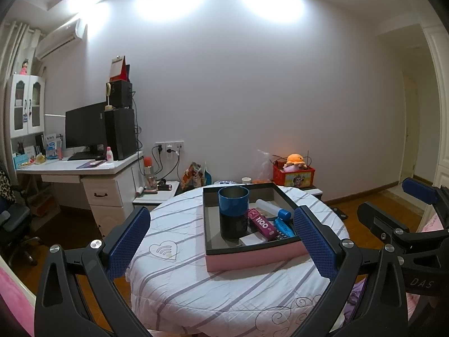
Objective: Organize rigid objects
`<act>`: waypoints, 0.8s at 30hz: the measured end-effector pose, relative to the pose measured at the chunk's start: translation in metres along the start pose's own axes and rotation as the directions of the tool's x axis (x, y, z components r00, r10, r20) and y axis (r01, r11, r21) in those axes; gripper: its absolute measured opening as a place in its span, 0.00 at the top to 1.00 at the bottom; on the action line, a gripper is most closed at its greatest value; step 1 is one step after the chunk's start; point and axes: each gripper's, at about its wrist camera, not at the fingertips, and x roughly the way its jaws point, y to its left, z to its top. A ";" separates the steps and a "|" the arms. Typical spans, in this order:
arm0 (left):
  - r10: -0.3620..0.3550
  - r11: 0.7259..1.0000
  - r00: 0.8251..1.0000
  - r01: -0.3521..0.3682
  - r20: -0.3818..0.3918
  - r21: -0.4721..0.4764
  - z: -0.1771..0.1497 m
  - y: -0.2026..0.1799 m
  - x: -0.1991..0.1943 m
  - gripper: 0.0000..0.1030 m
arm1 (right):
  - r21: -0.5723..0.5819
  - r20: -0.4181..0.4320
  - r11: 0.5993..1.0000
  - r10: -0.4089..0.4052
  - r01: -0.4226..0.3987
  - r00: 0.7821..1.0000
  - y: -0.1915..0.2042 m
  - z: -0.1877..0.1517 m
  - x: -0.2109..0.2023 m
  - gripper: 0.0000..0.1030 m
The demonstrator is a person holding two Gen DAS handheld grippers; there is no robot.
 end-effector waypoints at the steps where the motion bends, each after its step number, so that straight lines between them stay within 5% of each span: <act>1: 0.001 1.000 1.000 -0.001 0.000 0.000 0.000 0.000 0.000 0.00 | -0.001 0.000 1.000 0.000 0.000 1.000 0.000 0.000 0.000 0.00; 24: 0.009 1.000 1.000 -0.009 -0.003 -0.002 0.001 0.001 0.000 0.00 | 0.004 0.007 1.000 -0.006 0.006 1.000 -0.001 0.001 0.002 0.00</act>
